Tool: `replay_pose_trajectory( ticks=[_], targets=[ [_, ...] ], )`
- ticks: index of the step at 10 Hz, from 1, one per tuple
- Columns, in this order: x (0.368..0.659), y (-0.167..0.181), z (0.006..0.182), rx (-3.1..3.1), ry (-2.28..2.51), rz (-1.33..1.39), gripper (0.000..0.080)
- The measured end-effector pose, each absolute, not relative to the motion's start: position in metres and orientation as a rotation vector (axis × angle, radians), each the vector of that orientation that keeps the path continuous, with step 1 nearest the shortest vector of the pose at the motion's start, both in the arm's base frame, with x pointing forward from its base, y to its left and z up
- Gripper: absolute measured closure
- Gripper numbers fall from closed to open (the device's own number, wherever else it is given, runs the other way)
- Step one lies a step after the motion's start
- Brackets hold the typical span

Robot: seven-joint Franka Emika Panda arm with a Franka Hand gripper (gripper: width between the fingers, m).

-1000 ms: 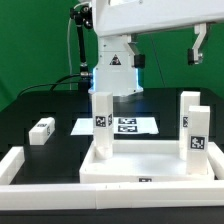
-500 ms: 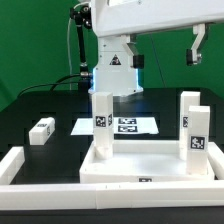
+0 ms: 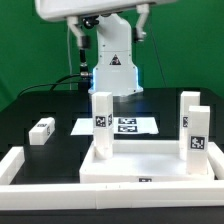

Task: Assemble desk

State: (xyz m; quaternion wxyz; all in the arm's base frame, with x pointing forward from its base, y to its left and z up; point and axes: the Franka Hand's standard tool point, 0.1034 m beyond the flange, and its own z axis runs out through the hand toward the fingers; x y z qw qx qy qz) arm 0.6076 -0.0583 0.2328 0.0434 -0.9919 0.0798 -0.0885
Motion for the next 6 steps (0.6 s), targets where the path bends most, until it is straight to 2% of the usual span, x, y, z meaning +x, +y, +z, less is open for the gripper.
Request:
replay_pose_trajectory(
  ticks=[1,4,5,6],
  targets=[
    [0.606,-0.068,0.235,-3.044,0.145,-0.276,0.0150],
    [0.606,-0.066,0.233,-3.058,-0.002,-0.272,0.0150],
    [0.603,-0.066,0.229,-3.056,-0.001,-0.242,0.0150],
    [0.599,-0.076,0.215,-3.061,-0.032,-0.242,0.0150]
  ],
)
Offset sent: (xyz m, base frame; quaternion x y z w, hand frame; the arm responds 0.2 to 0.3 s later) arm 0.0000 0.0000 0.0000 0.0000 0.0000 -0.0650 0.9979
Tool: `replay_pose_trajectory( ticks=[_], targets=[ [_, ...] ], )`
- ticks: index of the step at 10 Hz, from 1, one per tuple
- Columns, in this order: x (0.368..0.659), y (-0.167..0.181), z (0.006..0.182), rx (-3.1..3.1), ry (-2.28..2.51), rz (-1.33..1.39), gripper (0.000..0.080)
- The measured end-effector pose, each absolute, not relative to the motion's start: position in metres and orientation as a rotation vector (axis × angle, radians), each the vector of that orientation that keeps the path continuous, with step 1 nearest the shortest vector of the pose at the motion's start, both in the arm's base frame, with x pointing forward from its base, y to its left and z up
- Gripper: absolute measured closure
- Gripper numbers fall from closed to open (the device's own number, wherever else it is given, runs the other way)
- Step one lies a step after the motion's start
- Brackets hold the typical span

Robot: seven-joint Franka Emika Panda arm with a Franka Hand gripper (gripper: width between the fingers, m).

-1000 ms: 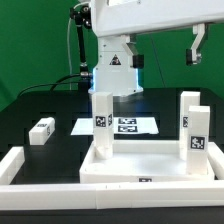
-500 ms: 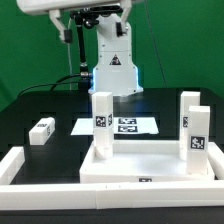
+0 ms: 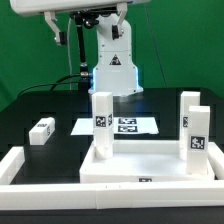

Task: Assemble desk

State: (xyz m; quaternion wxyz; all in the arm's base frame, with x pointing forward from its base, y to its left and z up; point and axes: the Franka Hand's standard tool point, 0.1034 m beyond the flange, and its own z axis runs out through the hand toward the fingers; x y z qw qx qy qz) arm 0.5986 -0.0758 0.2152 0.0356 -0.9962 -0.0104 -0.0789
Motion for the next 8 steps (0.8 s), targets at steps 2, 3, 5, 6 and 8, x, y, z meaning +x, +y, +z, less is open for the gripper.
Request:
replay_pose_trajectory(
  ticks=[2,3,5,6,8],
  targets=[
    [0.566,-0.104,0.181,-3.069,-0.045,-0.052,0.0150],
    [0.552,-0.126,0.168,-3.057,-0.086,0.024,0.0150],
    [0.528,-0.171,0.142,-3.054,-0.038,0.195,0.0150],
    [0.529,-0.166,0.143,-3.043,-0.025,0.270,0.0150],
    [0.526,-0.160,0.141,-2.992,-0.047,0.465,0.0150]
  ],
)
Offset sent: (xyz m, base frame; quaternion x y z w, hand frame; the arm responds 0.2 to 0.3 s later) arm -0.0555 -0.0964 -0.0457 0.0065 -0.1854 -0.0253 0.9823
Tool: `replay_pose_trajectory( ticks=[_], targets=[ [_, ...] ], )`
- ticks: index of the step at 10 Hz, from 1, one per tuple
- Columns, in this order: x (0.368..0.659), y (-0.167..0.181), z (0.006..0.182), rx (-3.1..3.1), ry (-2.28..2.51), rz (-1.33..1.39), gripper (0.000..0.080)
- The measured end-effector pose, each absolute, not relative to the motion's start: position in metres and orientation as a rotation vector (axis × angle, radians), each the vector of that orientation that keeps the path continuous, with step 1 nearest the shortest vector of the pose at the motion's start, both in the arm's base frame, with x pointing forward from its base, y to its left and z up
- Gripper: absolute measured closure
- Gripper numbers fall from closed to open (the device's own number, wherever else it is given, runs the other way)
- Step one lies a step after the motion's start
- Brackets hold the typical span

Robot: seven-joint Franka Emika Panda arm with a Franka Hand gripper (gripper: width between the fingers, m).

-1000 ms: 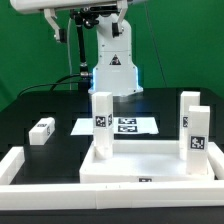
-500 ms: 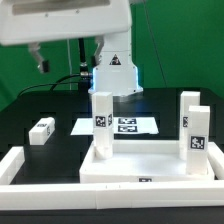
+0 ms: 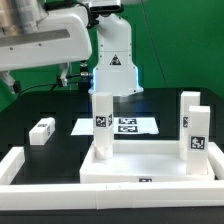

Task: Assemble desk

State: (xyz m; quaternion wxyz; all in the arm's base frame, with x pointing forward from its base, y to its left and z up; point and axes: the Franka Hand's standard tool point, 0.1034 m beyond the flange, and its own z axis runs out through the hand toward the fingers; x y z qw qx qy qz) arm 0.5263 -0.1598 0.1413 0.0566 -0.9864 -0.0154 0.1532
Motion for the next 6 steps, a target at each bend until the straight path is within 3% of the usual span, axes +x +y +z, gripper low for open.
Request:
replay_pose_trajectory(
  ticks=[2,6],
  targets=[
    [0.522,-0.158,0.135,-2.946,-0.056,0.624,0.0150],
    [0.466,-0.193,0.079,-2.841,0.077,1.051,0.0150]
  ],
)
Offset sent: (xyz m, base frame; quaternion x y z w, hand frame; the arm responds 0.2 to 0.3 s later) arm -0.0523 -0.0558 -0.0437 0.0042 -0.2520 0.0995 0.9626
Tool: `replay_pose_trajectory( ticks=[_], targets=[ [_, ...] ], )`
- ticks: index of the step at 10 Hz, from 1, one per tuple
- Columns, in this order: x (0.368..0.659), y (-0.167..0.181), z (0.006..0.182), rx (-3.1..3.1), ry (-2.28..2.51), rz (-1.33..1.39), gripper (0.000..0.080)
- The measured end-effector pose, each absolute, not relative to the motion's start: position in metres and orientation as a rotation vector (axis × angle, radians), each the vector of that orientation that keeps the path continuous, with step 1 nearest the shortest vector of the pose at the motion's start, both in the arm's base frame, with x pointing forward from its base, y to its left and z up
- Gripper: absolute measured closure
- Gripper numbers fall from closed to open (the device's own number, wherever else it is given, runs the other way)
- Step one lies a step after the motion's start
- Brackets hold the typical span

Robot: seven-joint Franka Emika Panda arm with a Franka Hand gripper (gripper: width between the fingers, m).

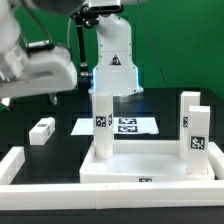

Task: Assemble desk

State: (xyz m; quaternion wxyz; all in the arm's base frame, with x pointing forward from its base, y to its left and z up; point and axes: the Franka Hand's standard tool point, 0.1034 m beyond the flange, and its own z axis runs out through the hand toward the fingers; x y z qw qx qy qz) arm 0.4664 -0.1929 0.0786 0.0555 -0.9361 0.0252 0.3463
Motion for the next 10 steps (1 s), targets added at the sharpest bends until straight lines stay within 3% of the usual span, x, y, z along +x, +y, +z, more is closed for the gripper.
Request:
replay_pose_trajectory(
  ticks=[3,5,7,10],
  targets=[
    [0.457,-0.191,0.071,-2.733,0.087,1.275,0.0150],
    [0.458,-0.192,0.065,-2.730,0.088,1.292,0.0150],
    [0.443,-0.202,0.046,-2.725,0.121,1.305,0.0150],
    [0.439,-0.202,0.043,-2.725,0.126,1.305,0.0150]
  ],
)
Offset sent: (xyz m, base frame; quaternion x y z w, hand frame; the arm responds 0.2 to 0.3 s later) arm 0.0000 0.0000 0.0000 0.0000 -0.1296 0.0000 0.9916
